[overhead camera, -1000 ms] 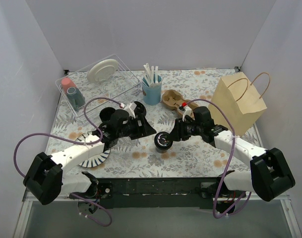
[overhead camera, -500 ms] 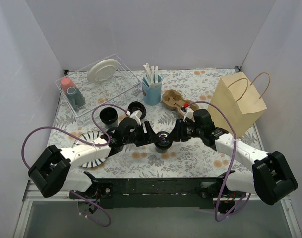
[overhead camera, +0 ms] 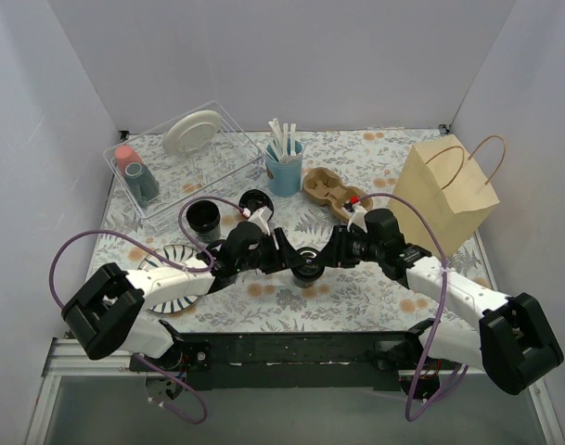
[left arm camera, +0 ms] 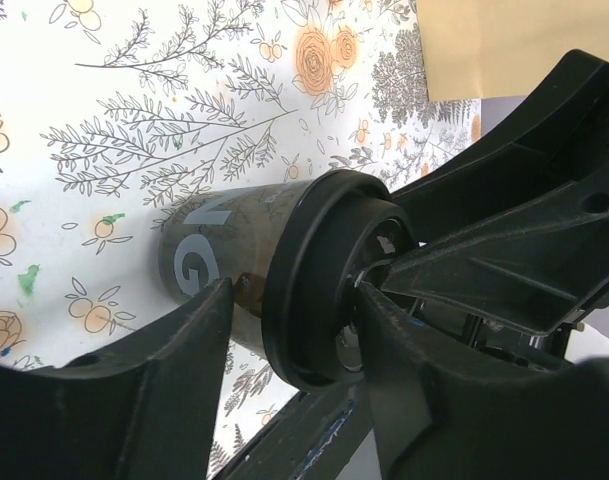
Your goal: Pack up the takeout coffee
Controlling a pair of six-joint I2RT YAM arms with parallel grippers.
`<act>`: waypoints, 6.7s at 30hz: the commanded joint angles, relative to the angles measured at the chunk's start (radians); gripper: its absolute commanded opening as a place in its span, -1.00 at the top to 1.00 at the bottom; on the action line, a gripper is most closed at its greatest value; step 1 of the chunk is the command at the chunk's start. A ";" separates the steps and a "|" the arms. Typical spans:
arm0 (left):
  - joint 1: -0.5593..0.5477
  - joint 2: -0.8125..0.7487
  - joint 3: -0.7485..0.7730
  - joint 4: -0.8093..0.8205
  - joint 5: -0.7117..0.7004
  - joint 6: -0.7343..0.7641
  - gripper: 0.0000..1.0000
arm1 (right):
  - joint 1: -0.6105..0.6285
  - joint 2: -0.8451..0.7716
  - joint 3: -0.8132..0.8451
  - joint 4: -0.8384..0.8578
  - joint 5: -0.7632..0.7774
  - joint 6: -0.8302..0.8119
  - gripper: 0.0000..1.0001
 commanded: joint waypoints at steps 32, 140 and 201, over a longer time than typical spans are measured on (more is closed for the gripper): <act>0.084 0.178 0.171 -0.253 0.148 0.458 0.16 | -0.173 -0.027 0.157 -0.270 -0.172 -0.311 0.13; 0.049 0.242 -0.072 -0.060 -0.059 0.303 0.25 | -0.150 -0.170 -0.034 -0.032 -0.118 -0.027 0.19; -0.021 0.306 -0.150 0.070 -0.066 0.198 0.37 | -0.130 -0.057 -0.373 0.184 0.099 0.128 0.53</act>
